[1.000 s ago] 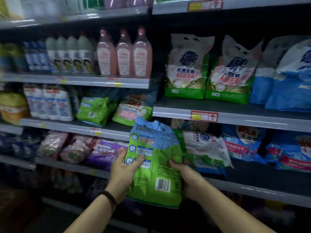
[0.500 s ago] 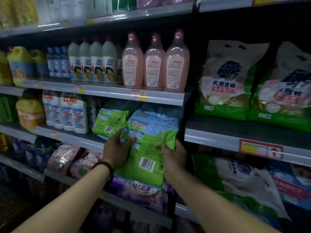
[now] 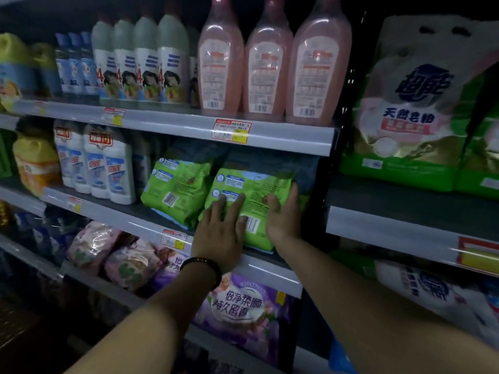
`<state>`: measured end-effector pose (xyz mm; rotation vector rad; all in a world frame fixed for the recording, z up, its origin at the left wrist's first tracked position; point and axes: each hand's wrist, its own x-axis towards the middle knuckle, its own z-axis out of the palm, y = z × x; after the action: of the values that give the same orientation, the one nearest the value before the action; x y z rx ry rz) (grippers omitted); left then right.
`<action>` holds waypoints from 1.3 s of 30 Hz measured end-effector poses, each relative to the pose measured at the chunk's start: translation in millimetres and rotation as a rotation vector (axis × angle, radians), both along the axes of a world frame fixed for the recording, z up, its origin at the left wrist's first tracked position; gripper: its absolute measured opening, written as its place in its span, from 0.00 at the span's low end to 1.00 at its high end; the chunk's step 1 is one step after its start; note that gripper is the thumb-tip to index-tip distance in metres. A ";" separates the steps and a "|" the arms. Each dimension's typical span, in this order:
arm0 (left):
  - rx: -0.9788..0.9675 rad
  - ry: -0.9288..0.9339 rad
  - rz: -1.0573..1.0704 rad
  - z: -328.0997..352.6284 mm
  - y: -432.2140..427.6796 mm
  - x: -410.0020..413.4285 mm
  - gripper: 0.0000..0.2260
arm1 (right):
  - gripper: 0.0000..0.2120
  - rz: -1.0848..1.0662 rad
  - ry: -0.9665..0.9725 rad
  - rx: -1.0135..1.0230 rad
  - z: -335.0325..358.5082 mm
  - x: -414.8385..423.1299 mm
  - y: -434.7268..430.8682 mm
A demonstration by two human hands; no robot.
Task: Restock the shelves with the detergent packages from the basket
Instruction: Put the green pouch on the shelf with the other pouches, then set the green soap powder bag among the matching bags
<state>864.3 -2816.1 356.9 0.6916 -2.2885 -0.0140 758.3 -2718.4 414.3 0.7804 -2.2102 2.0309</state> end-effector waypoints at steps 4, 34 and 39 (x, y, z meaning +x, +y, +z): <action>0.095 -0.013 -0.018 2.6 5.0 3.6 0.27 | 0.34 0.057 0.065 0.153 -0.8 5.3 21.7; 0.026 -0.629 -0.295 -56.2 354.6 -85.9 0.38 | 0.32 0.027 0.072 0.911 -119.0 -0.4 432.9; 0.034 -0.662 -0.184 -76.0 344.3 -107.7 0.30 | 0.30 0.072 0.002 0.881 -130.8 -7.1 438.4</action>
<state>756.6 -2471.8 280.9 0.5512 -2.9873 0.1045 751.2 -2280.0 283.5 0.8851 -3.0955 0.9777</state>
